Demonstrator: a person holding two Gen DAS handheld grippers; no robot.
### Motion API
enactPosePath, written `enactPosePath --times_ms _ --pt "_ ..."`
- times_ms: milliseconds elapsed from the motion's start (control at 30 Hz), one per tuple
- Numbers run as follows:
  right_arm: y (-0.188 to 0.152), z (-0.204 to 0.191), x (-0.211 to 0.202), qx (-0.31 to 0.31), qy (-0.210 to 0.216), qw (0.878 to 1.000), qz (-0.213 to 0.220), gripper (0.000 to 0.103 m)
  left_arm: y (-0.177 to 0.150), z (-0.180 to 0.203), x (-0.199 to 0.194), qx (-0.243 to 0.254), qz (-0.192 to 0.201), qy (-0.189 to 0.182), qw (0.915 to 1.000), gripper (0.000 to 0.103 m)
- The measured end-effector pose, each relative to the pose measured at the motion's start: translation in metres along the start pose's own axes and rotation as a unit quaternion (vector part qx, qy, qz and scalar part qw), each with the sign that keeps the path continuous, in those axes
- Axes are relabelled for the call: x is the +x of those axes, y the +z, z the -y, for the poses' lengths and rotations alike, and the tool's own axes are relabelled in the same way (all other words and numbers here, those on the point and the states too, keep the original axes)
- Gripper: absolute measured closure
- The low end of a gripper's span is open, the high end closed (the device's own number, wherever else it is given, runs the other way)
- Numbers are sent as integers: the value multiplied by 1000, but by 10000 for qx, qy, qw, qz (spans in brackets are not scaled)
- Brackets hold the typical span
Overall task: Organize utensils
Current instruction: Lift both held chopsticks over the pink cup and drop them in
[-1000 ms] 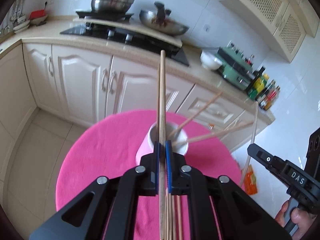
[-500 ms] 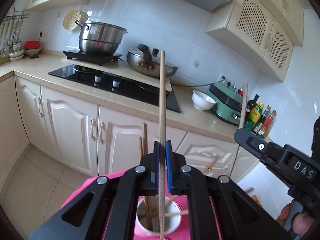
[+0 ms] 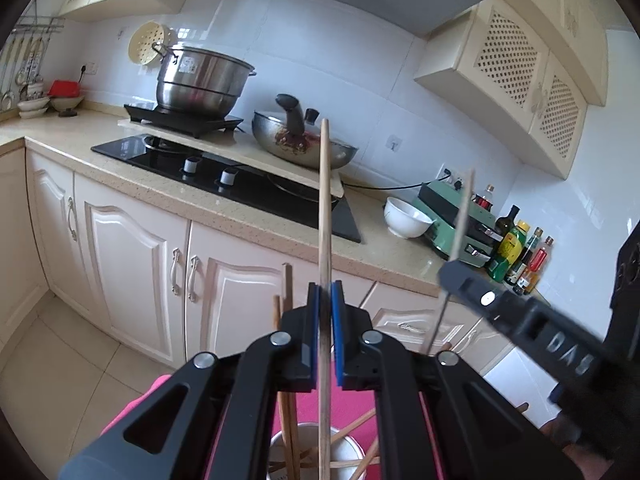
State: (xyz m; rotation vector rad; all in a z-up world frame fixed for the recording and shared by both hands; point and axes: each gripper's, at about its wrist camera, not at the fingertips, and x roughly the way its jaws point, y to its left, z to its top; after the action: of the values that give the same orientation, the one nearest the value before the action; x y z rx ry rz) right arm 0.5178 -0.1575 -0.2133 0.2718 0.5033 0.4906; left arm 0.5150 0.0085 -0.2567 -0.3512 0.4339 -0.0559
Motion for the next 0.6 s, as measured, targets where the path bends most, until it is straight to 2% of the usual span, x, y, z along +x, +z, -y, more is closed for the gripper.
enactPosePath --times_ms 333,600 --pt "-24 -2 -9 -251 -8 9993 -271 96 -24 -3 1 180 -118 183 9996 97" --pt "-51 -10 -40 -509 -185 9969 -574 96 -48 -13 -34 155 -444 333 9983 97"
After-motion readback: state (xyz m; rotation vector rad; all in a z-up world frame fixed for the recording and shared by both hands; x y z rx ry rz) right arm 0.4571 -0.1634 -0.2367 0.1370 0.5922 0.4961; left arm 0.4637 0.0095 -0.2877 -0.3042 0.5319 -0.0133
